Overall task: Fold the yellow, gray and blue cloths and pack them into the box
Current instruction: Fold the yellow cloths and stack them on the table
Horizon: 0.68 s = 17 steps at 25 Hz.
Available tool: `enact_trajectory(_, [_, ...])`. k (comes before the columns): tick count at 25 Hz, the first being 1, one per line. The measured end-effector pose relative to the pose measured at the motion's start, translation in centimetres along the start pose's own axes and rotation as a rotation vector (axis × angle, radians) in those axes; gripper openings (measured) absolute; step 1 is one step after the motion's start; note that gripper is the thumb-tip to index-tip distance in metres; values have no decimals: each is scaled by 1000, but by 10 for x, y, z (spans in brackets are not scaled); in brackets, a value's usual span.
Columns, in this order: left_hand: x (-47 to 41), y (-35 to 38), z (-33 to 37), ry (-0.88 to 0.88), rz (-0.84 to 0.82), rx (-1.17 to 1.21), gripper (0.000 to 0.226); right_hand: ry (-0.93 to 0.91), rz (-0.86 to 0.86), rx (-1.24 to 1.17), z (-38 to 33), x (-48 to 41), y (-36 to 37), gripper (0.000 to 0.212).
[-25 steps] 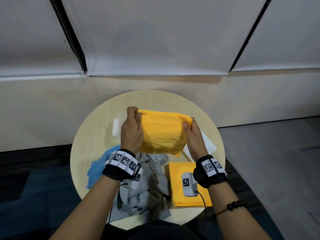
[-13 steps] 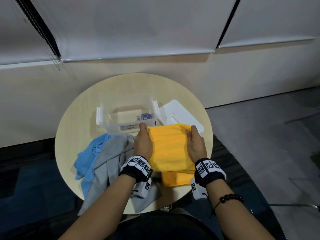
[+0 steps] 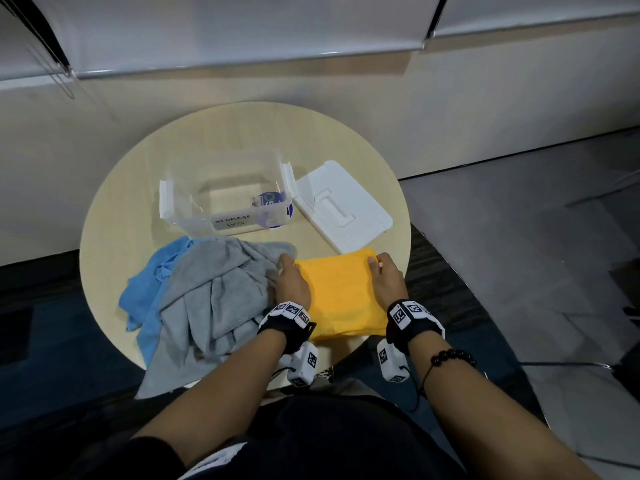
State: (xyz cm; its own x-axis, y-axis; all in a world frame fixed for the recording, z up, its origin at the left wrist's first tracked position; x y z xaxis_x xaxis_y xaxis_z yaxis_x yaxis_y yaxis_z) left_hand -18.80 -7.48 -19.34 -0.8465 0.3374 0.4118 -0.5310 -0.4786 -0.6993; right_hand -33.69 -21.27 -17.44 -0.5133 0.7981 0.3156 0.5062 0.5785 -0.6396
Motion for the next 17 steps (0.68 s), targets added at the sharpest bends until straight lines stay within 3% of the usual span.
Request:
enact_trajectory(6, [2,20,-21,-140,-102,108,52,142,-288,109,35,-3,4,48])
enact_trajectory(9, [3,20,-24,-95,-49,46,46,99,-269,91,36,-3,6,37])
enact_trajectory(12, [4,16,-12,-21,56,43,37,26,-133,52,25,-5,7,29])
enact_trajectory(14, [1,15,-4,-12,37,5,34,7,-87,57,19,-8,7,28])
enact_trajectory(17, [-4,16,-5,-55,-44,-3,49,89,-169,101,23,-7,9,33])
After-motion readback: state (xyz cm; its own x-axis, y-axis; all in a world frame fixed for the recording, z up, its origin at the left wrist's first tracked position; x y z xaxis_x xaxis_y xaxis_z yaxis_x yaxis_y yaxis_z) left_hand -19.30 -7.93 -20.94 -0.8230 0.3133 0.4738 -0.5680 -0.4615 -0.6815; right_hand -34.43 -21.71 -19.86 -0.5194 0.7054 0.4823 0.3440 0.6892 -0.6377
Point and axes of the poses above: each hand's wrist, its own x-axis away from the middle knuckle, its own y-axis out of the palm, z = x × y, the point moved 1 cm from there along -x, towards the middle knuckle, and after that the axes turned 7 degrees about -y, right-handed, at the moved point
